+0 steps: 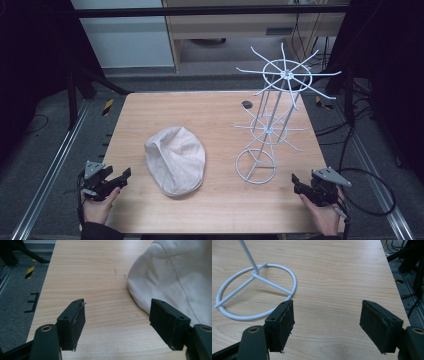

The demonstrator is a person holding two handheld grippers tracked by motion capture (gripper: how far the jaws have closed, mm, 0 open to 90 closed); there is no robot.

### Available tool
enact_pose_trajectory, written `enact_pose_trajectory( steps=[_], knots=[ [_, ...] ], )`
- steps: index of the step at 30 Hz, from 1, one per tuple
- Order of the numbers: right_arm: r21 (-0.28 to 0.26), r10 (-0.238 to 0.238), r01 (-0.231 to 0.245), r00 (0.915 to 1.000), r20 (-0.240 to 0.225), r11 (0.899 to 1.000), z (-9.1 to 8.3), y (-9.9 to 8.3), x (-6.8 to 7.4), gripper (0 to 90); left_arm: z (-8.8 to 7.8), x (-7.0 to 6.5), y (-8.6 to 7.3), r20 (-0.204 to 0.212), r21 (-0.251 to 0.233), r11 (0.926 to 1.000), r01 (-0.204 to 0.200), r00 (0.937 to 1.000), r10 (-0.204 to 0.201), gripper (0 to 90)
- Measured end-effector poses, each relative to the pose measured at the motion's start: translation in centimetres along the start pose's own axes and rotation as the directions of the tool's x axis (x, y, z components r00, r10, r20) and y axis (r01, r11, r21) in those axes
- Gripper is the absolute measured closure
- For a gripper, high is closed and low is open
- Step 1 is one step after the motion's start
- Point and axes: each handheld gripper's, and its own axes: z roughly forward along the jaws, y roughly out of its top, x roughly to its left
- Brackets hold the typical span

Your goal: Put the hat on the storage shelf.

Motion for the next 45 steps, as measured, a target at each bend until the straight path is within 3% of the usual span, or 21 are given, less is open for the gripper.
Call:
enact_pose_trajectory(
  steps=[6,13,22,26,30,37,39,43,44,45],
  knots=[
    [0.005,-0.020,0.020,0.9997,-0.014,1.000,0.0,0.0,0.4,27.5,-0.4,-1.0,0.3,0.037,-0.001,1.0000,0.008,0.9993,-0.008,33.8],
    [-0.001,-0.027,0.027,0.9993,-0.024,1.000,-0.1,0.0,0.5,29.0,-1.2,-2.2,0.8,0.079,-0.019,0.9998,0.003,0.9969,-0.001,52.0],
    [0.001,-0.027,0.027,0.9993,-0.027,1.000,-0.1,0.0,0.6,29.7,-1.8,-4.0,1.2,0.121,-0.024,0.9991,-0.034,0.9920,0.037,73.8],
    [0.001,-0.030,0.030,0.9992,-0.026,1.000,-0.1,0.0,0.6,29.9,-2.1,-4.9,1.2,0.149,-0.033,0.9977,-0.059,0.9868,0.063,83.1],
    [0.006,-0.031,0.031,0.9992,-0.027,1.000,0.0,0.0,0.6,29.9,-2.2,-5.9,1.5,0.192,-0.032,0.9965,-0.078,0.9779,0.083,89.2],
    [0.008,-0.040,0.040,0.9989,-0.026,0.999,0.1,0.0,0.8,29.9,-1.9,-7.5,2.1,0.229,-0.041,0.9931,-0.109,0.9664,0.116,89.7],
    [0.010,-0.042,0.042,0.9987,-0.029,0.999,0.2,-0.1,0.9,29.8,-1.5,-8.7,2.5,0.259,-0.051,0.9916,-0.119,0.9573,0.128,89.6],
    [0.006,-0.042,0.043,0.9987,-0.030,0.999,0.2,-0.1,1.0,29.7,-1.0,-10.5,3.1,0.281,-0.057,0.9840,-0.169,0.9429,0.178,89.6],
    [0.006,-0.042,0.043,0.9987,-0.030,0.999,0.2,-0.1,1.0,29.7,-1.0,-10.5,3.1,0.281,-0.057,0.9840,-0.169,0.9429,0.178,89.7],
    [0.004,-0.040,0.040,0.9987,-0.031,0.999,0.1,-0.1,1.0,29.6,-0.7,-11.2,3.3,0.285,-0.062,0.9814,-0.182,0.9390,0.192,89.7]
  ],
)
